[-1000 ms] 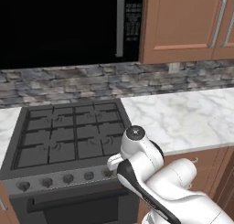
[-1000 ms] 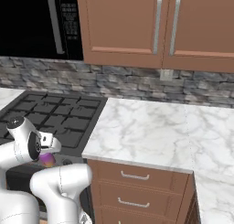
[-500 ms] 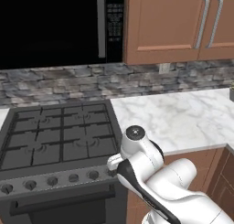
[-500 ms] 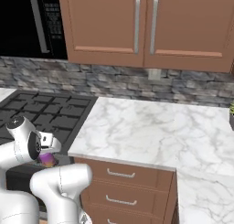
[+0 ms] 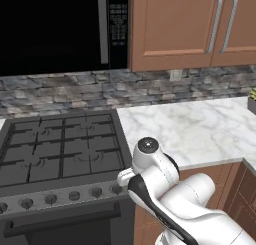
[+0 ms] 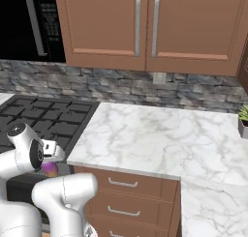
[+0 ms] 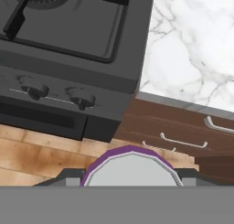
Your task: Four empty soda cans are scattered around the kitchen. Gather all the cans and cluster them next to the stove for recycling.
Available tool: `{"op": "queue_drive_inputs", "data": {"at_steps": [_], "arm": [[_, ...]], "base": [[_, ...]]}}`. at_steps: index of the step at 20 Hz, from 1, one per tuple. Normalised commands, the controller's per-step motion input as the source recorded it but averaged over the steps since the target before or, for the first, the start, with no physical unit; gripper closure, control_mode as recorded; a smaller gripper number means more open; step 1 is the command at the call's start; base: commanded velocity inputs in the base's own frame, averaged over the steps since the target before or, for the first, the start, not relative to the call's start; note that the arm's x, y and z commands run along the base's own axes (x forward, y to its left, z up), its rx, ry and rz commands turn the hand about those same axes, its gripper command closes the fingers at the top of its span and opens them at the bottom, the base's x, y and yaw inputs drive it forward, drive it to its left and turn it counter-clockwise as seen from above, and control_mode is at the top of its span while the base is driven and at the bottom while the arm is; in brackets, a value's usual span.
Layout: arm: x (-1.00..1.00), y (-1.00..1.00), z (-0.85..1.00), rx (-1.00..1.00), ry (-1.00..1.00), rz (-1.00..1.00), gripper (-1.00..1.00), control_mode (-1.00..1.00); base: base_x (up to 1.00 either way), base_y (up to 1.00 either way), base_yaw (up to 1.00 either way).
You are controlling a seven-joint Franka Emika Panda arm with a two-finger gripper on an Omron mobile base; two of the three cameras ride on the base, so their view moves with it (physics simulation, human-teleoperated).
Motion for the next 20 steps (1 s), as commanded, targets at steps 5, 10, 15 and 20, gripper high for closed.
{"op": "queue_drive_inputs", "data": {"at_steps": [5, 10, 15, 20], "arm": [[0.00, -0.28, 0.00, 0.00, 0.00, 0.00, 1.00, -1.00], [0.16, -0.34, 0.00, 0.00, 0.00, 0.00, 1.00, -1.00], [0.20, -0.31, 0.00, 0.00, 0.00, 0.00, 1.00, -1.00], [0.31, -0.29, 0.00, 0.00, 0.00, 0.00, 1.00, -1.00]], "base": [[0.00, 0.00, 0.00], [0.00, 0.00, 0.00], [0.00, 0.00, 0.00], [0.00, 0.00, 0.00]]}}
